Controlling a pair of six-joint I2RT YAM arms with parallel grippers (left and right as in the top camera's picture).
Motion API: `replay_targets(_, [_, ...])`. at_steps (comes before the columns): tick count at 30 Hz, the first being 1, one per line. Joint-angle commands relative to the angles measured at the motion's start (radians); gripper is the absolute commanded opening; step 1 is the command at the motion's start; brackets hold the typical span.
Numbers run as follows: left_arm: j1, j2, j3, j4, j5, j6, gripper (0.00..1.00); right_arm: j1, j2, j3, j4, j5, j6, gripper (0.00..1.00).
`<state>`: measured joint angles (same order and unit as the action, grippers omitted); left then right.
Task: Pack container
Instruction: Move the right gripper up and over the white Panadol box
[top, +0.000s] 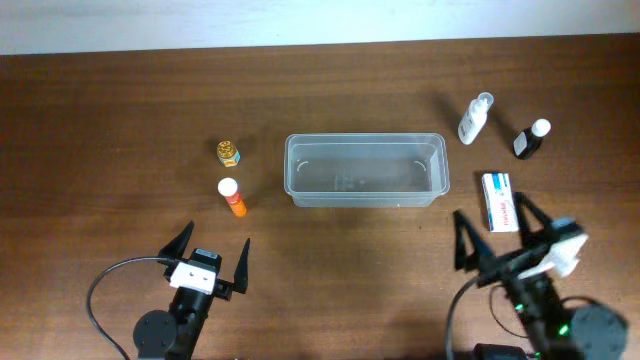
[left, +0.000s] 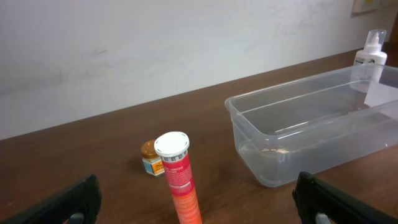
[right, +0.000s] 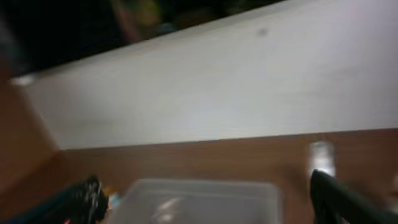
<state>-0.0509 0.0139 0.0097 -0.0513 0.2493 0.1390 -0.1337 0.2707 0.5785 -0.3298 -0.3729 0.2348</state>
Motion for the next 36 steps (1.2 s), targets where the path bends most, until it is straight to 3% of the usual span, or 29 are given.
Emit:
replay_targets(1, [0.005,0.0,-0.001,-0.01,-0.01,0.013,0.99,0.007,0.226,0.254,-0.213,0.274,-0.178,0.98])
replay_targets(8, [0.005,0.0,-0.001,-0.01,-0.01,0.013,0.99,0.007,0.699,0.716,-0.647,0.423,-0.236,0.98])
replay_targets(15, [0.005,0.0,-0.001,-0.01,-0.01,0.013,0.99,0.007,1.052,1.034,-0.917,0.408,-0.235,0.98])
replay_targets(22, [0.005,0.0,-0.001,-0.01,-0.01,0.013,1.0,0.007,1.213,1.065,-0.916,0.424,-0.235,0.99])
replay_targets(29, [0.005,0.0,-0.001,-0.01,-0.01,0.013,0.99,0.004,1.324,1.065,-0.913,0.57,-0.236,0.98])
replay_targets(36, [0.005,0.0,-0.001,-0.01,-0.01,0.013,0.99,-0.06,1.423,1.059,-0.962,0.345,-0.492,0.98])
